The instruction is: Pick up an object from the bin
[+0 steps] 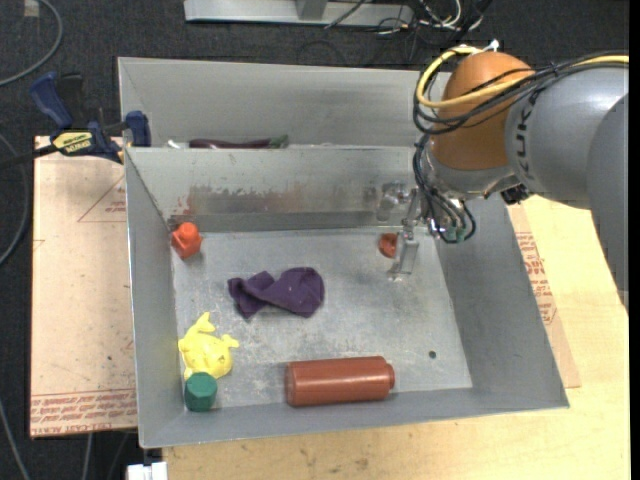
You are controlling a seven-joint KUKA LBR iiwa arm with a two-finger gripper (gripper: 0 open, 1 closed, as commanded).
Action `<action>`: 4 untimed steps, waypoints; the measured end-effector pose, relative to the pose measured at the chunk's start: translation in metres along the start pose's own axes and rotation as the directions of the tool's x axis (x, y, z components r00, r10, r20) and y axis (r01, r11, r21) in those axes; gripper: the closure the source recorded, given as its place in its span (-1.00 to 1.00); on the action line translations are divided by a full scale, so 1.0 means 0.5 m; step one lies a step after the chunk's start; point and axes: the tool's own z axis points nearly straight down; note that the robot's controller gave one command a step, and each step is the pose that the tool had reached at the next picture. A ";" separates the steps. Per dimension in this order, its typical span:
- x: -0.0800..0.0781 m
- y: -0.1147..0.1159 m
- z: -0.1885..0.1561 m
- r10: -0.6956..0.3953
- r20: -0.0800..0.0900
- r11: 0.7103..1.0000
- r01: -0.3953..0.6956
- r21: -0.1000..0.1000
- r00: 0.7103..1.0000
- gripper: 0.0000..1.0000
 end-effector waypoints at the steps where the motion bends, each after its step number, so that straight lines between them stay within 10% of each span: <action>1: 0.007 0.024 0.018 0.015 -0.002 1.000 -0.015 -0.002 1.000 -1.00; 4: 0.035 0.020 0.069 -0.055 0.000 0.998 0.055 -0.004 0.998 -1.00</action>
Offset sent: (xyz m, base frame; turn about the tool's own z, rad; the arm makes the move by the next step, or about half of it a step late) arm -0.0250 -0.0412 -0.0303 -0.0859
